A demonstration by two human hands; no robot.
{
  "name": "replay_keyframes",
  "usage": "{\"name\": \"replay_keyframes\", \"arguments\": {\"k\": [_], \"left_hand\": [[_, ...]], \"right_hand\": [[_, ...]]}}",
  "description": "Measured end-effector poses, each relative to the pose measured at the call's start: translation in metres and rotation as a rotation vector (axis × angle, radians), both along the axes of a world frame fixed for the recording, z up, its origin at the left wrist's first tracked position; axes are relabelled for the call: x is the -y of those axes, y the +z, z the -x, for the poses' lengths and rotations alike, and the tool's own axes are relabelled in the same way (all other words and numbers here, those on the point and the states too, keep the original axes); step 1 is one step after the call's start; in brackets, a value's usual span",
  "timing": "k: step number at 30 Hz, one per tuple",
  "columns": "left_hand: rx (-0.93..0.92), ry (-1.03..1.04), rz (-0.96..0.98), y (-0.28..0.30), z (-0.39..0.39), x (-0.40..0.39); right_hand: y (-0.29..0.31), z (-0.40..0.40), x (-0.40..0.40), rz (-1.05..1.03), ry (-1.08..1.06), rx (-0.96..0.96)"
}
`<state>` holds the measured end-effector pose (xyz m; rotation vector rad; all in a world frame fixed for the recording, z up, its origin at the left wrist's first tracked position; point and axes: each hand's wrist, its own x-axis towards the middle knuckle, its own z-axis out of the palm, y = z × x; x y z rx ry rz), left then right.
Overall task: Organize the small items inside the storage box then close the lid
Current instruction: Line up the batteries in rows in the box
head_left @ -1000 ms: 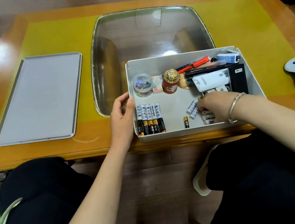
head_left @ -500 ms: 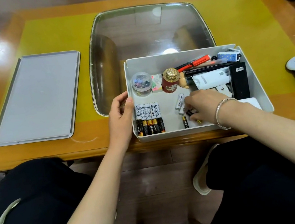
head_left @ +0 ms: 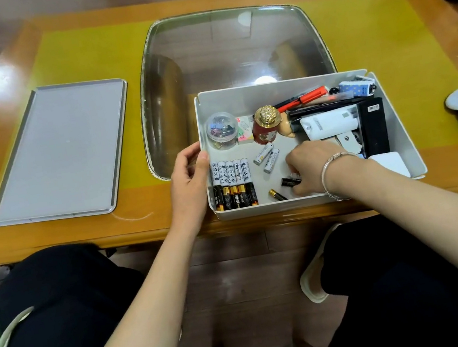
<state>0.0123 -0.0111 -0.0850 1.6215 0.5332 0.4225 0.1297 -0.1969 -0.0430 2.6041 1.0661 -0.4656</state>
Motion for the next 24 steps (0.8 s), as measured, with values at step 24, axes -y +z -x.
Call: {"name": "replay_keyframes", "arguments": {"k": [24], "left_hand": [[0.0,0.012,0.005,-0.001,-0.001,-0.001]], "right_hand": [[0.0,0.006,-0.029,-0.207,-0.223,-0.341]]}}
